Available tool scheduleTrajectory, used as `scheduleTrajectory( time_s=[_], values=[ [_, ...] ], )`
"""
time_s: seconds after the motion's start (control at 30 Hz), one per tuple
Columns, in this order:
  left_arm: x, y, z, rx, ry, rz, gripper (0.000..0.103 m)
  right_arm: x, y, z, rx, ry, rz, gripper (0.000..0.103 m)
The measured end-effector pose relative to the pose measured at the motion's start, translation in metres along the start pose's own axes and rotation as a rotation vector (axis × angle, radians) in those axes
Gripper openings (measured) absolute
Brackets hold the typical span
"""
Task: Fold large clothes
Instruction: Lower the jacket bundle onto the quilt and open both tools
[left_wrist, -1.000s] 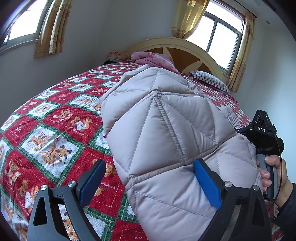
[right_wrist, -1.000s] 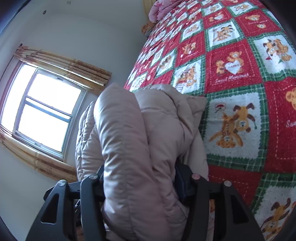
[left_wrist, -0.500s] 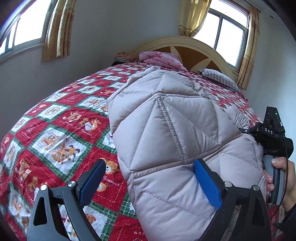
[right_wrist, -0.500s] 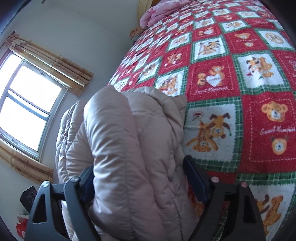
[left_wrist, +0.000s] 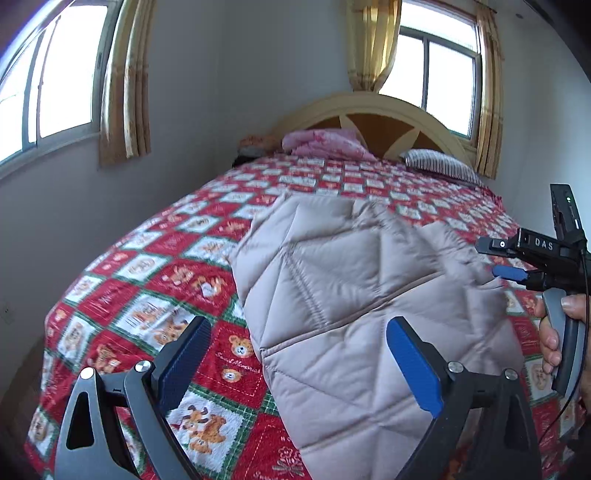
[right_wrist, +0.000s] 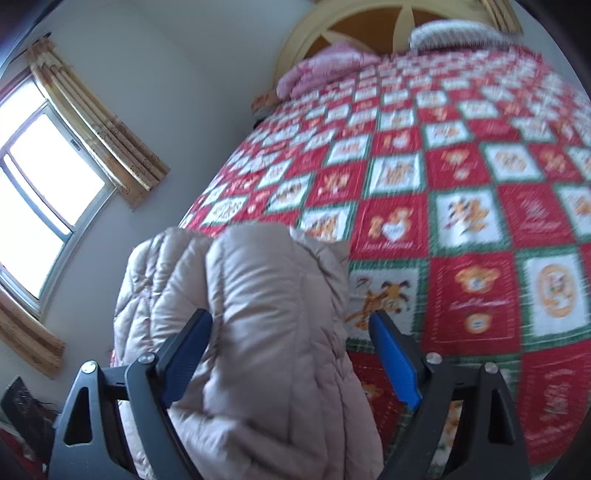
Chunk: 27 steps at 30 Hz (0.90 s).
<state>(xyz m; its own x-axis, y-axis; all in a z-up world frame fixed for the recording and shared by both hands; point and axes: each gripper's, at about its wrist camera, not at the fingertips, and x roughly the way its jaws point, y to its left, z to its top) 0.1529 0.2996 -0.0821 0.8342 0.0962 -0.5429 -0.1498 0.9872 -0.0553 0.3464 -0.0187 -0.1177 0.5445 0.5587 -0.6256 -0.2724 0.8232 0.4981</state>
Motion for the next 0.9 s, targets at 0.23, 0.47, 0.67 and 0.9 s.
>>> scheduleTrajectory(
  time_s=[0.23, 0.47, 0.67, 0.9],
  values=[
    [-0.041, -0.006, 0.006, -0.006, -0.062, 0.011, 0.096, -0.053, 0.039, -0.020, -0.099, -0.088, -0.021, 0.092],
    [-0.064, -0.012, 0.015, -0.008, -0.116, -0.007, 0.096, -0.098, 0.089, -0.059, -0.260, -0.192, -0.068, 0.099],
    [-0.073, -0.012, 0.018, -0.009, -0.143, -0.017, 0.096, -0.112, 0.101, -0.069, -0.290, -0.213, -0.066, 0.100],
    [-0.075, -0.014, 0.019, -0.004, -0.151, -0.018, 0.096, -0.124, 0.108, -0.077, -0.300, -0.225, -0.066, 0.100]
  ],
)
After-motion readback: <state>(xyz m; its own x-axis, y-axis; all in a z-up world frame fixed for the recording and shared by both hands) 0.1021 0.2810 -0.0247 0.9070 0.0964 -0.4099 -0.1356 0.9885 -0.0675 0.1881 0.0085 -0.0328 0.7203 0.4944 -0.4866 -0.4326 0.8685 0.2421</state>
